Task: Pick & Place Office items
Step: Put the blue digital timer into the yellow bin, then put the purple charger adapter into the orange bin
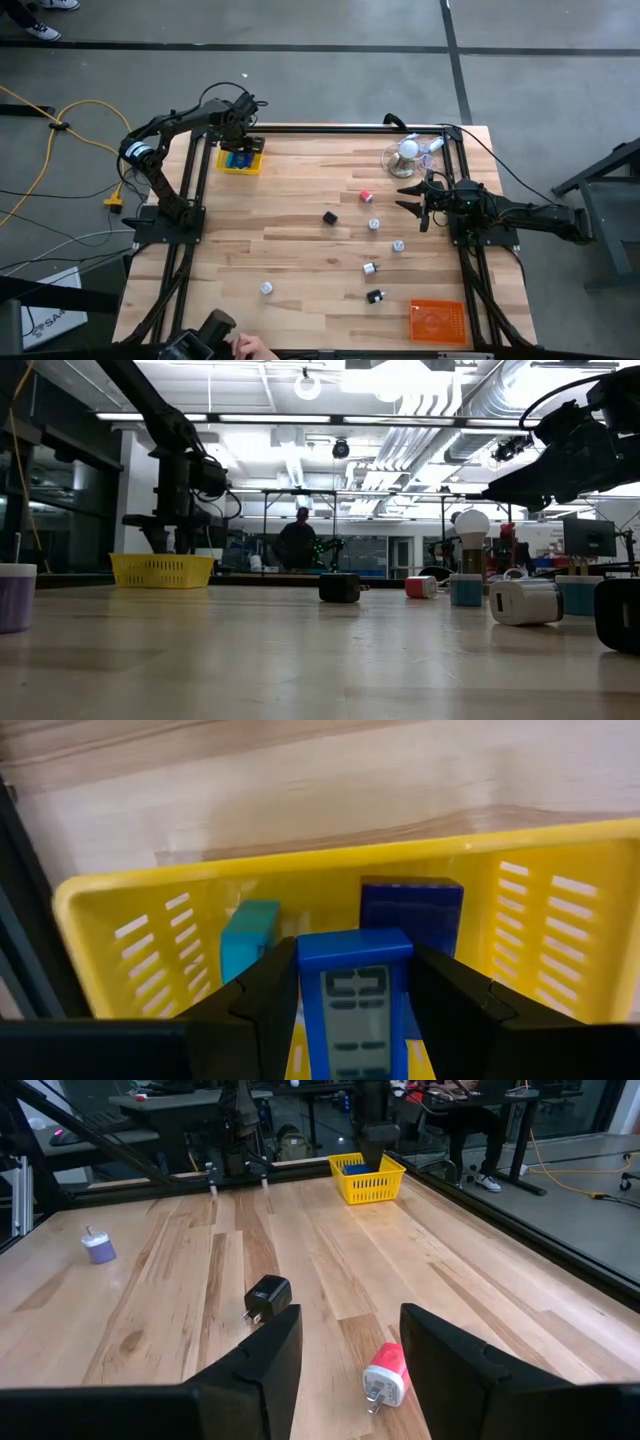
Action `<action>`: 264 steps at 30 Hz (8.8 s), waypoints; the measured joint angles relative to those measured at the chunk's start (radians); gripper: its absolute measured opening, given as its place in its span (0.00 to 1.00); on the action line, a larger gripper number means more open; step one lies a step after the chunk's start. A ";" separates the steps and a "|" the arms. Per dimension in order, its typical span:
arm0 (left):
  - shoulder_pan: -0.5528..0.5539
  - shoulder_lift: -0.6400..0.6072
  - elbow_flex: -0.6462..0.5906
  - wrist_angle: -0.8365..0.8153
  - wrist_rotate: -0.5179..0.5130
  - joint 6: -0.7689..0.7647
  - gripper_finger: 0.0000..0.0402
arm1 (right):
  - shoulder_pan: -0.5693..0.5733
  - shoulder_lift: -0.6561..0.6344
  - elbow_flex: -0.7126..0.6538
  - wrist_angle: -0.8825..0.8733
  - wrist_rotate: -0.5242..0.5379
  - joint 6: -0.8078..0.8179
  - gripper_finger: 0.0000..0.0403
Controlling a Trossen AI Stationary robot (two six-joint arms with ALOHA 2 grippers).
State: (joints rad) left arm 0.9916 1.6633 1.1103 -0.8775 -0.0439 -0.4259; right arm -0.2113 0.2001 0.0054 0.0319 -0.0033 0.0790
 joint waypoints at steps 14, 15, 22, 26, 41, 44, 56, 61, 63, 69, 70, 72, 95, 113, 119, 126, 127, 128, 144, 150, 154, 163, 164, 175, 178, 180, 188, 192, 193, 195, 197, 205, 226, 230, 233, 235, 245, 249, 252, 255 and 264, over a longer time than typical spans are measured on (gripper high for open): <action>0.000 0.019 0.000 0.012 0.012 0.007 0.47 | 0.000 0.000 0.000 0.000 0.000 0.000 0.39; 0.000 0.019 0.000 0.013 0.012 0.007 0.47 | 0.000 0.000 0.000 0.000 0.000 0.000 0.39; 0.000 0.019 0.000 0.015 0.013 0.007 0.47 | 0.000 0.000 0.000 0.000 0.000 0.000 0.39; 0.000 0.019 0.000 0.021 0.027 0.008 0.48 | 0.000 0.000 0.000 0.000 0.000 0.000 0.39; 0.000 -0.048 -0.001 0.018 0.027 0.014 0.48 | 0.000 0.000 0.000 0.000 0.000 0.000 0.39; 0.000 -0.074 -0.001 0.017 0.035 0.015 0.48 | 0.000 0.000 0.000 -0.001 0.000 0.000 0.39; -0.035 -0.187 -0.001 -0.046 0.042 0.016 0.48 | 0.000 0.000 0.000 -0.001 0.000 0.000 0.39; -0.079 -0.234 -0.001 -0.045 0.042 0.031 0.48 | 0.000 0.000 0.000 0.000 0.000 0.000 0.39; -0.102 -0.251 -0.001 -0.045 0.042 0.031 0.48 | 0.000 0.000 0.000 -0.001 0.000 0.000 0.39; -0.172 -0.273 -0.001 -0.044 0.042 0.031 0.48 | 0.000 0.000 0.000 -0.001 0.000 0.000 0.39; -0.181 -0.273 -0.001 -0.044 0.042 0.031 0.48 | 0.000 0.000 0.000 -0.001 0.000 0.000 0.39; -0.201 -0.273 -0.001 -0.044 0.042 0.040 0.48 | 0.000 0.000 0.000 -0.001 0.000 0.000 0.39; -0.482 -0.273 0.000 0.006 0.043 0.123 0.48 | 0.000 0.000 0.000 -0.001 0.000 0.000 0.39; -0.765 -0.273 0.000 0.021 -0.040 0.059 0.48 | 0.000 0.000 0.000 -0.001 0.000 0.000 0.39; -0.868 -0.273 0.000 0.078 -0.065 0.076 0.48 | 0.000 0.000 0.000 -0.001 0.000 0.000 0.39; -0.978 -0.286 -0.065 0.201 -0.076 0.085 0.48 | 0.000 0.000 0.000 -0.001 0.000 0.000 0.39; -0.992 -0.297 -0.085 0.231 -0.076 0.075 0.48 | 0.000 0.000 0.000 -0.001 0.000 0.000 0.39; -1.005 -0.311 -0.108 0.261 -0.076 0.059 0.48 | 0.000 0.000 0.000 -0.001 0.000 0.000 0.39; -1.325 -0.493 -0.323 0.328 -0.192 -0.383 0.48 | 0.000 0.000 0.000 -0.001 0.000 0.000 0.39; -1.403 -0.494 -0.323 0.223 -0.187 -0.426 0.48 | 0.000 0.000 0.000 -0.001 0.000 0.000 0.39; -1.468 -0.510 -0.323 0.232 -0.239 -0.506 0.48 | 0.000 0.000 0.000 -0.001 0.000 0.000 0.39; -1.711 -0.518 -0.322 0.235 -0.468 -0.781 0.48 | 0.000 0.000 0.000 -0.001 0.000 0.000 0.39; -1.732 -0.511 -0.322 0.236 -0.482 -0.807 0.48 | 0.000 0.000 0.000 -0.001 0.000 0.000 0.39; -1.788 -0.329 -0.165 0.195 -0.524 -0.827 0.48 | 0.000 0.000 0.000 -0.001 0.000 0.000 0.39; -1.784 -0.266 -0.121 0.167 -0.514 -0.852 0.48 | 0.000 0.000 0.000 -0.001 0.000 0.000 0.39; -1.788 -0.228 -0.106 0.164 -0.512 -0.855 0.48 | 0.000 0.000 0.000 -0.001 0.000 0.000 0.39; -1.849 -0.108 -0.063 0.142 -0.543 -0.935 0.48 | 0.000 0.000 0.000 -0.001 0.000 0.000 0.39; -1.897 -0.075 -0.063 0.128 -0.586 -0.983 0.48 | 0.000 0.000 0.000 -0.001 0.000 0.000 0.39; -1.909 -0.065 -0.063 0.126 -0.594 -0.993 0.48 | 0.000 0.000 0.000 -0.001 0.000 0.000 0.39; -1.933 -0.050 -0.063 0.129 -0.623 -1.014 0.48 | 0.000 0.000 0.000 -0.001 0.000 0.000 0.39; -1.959 -0.040 -0.063 0.131 -0.657 -1.040 0.48 | 0.000 0.000 0.000 -0.001 0.000 0.000 0.39; -1.991 -0.030 -0.063 0.129 -0.694 -1.127 0.48 | 0.000 0.000 0.000 -0.001 0.000 0.000 0.39; -2.014 0.113 -0.064 0.199 -0.740 -1.082 0.48 | 0.000 0.000 0.000 -0.001 0.000 0.000 0.39; -2.019 0.145 -0.064 0.209 -0.752 -1.092 0.48 | 0.000 0.000 0.000 -0.001 0.000 0.000 0.39; -2.022 0.165 -0.064 0.213 -0.757 -1.112 0.48 | 0.000 0.000 0.000 -0.001 0.000 0.000 0.39; -2.022 0.181 -0.064 0.213 -0.760 -1.134 0.48 | 0.000 0.000 0.000 -0.001 0.000 0.000 0.39; -2.061 0.266 -0.064 0.245 -0.814 -1.240 0.48 | 0.000 0.000 0.000 -0.001 0.000 0.000 0.39; -2.077 0.297 -0.064 0.260 -0.859 -1.273 0.48 | 0.000 0.000 0.000 -0.001 0.000 0.000 0.39; -2.085 0.319 -0.064 0.276 -0.890 -1.274 0.48 | 0.000 0.000 0.000 -0.001 0.000 0.000 0.39; -2.090 0.334 -0.064 0.283 -0.918 -1.281 0.48 | 0.000 0.000 0.000 -0.001 0.000 0.000 0.39; -2.081 0.341 -0.064 0.297 -0.935 -1.293 0.48 | 0.000 0.000 0.000 -0.001 0.000 0.000 0.39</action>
State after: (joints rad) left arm -1.0892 2.0046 1.0462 -0.5810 -0.9785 -1.7193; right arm -0.2115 0.2005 0.0054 0.0307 -0.0035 0.0791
